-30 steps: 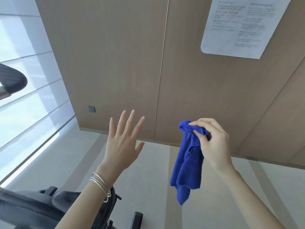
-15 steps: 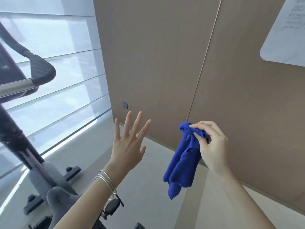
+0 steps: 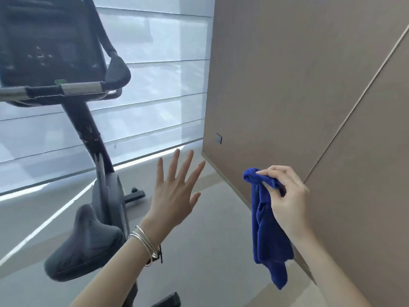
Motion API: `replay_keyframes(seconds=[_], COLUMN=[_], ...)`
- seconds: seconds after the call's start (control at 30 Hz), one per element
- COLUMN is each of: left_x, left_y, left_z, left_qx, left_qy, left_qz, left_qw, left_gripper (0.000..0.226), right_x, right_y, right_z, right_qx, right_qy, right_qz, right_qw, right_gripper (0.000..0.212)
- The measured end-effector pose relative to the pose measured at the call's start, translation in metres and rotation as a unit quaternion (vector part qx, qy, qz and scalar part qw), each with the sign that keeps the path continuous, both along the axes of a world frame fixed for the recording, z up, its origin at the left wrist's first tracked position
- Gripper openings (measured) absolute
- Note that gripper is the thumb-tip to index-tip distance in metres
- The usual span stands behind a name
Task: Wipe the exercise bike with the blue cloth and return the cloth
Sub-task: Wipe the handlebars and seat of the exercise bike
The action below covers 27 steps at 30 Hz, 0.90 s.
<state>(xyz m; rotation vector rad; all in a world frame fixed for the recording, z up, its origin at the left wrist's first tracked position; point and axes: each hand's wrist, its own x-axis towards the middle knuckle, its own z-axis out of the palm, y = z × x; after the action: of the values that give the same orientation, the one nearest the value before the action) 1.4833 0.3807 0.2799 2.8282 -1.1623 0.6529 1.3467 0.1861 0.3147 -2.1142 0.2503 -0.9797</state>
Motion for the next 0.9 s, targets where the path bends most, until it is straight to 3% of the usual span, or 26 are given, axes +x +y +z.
replay_keyframes(seconds=[0.23,0.43,0.57,0.9], left_x=[0.052,0.122,0.171,0.234], left_y=[0.025,0.017,0.022,0.06], left_z=[-0.006,-0.003,0.002,0.007], left_qx=[0.011,-0.009,0.006,0.032], left_qy=[0.012,0.014,0.006,0.021], left_qz=[0.15,0.205,0.257,0.363], left_qw=[0.988,0.979,0.966,0.931], left_gripper=[0.08,0.082,0.082,0.081], right_x=[0.095,0.191,0.262,0.399], right_y=[-0.02,-0.03,-0.023,0.018], right_z=[-0.003,0.006,0.014,0.012], right_qx=[0.002,-0.007,-0.056,-0.048], right_qy=[-0.021,-0.029,-0.036,-0.028], right_qz=[0.094,0.181,0.221,0.342], right_qw=[0.995,0.983,0.973,0.938], right_gripper=[0.038,0.03,0.031,0.036])
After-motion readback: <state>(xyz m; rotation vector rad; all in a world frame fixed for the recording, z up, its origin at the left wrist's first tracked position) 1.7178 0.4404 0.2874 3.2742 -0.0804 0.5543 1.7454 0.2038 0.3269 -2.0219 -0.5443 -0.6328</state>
